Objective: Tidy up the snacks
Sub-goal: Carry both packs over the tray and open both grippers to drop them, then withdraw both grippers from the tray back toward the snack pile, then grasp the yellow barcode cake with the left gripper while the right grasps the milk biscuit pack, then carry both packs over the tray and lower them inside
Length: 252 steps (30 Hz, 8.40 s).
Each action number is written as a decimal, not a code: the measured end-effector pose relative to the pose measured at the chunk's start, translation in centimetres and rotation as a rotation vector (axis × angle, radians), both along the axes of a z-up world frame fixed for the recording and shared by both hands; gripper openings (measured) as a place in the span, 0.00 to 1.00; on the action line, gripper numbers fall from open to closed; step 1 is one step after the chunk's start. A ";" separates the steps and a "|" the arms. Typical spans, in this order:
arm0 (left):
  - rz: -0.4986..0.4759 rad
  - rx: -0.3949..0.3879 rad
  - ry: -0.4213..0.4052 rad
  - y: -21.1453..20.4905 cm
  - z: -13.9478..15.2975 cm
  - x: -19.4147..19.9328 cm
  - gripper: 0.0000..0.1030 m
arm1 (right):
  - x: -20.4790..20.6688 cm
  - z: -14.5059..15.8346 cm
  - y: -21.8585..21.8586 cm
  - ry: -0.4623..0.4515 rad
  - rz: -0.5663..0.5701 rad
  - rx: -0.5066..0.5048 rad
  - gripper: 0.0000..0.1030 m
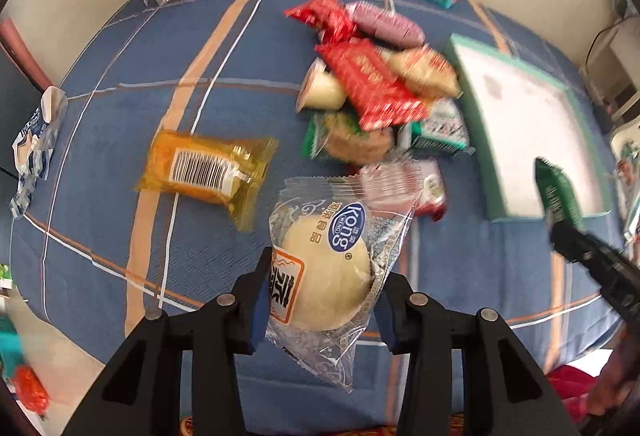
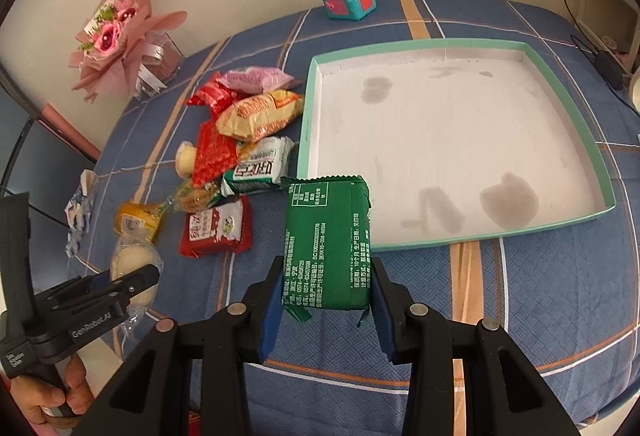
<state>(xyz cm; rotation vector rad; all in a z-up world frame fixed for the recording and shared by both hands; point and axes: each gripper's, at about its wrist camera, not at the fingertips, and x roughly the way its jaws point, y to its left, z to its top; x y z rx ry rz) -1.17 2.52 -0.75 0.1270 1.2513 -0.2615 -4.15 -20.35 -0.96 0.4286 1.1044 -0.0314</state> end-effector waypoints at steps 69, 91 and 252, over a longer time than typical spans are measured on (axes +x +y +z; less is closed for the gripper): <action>-0.179 0.009 -0.196 -25.9 0.2 7.3 0.93 | 5.7 -1.3 -18.2 0.057 -0.366 -0.200 0.93; -0.039 0.140 -0.227 -13.9 0.6 6.4 0.99 | 5.1 0.7 -12.7 -0.015 -0.253 -0.161 1.00; -0.181 -0.114 0.009 -20.4 -2.3 0.3 0.58 | 4.1 -2.9 -14.4 0.196 -0.374 -0.047 0.64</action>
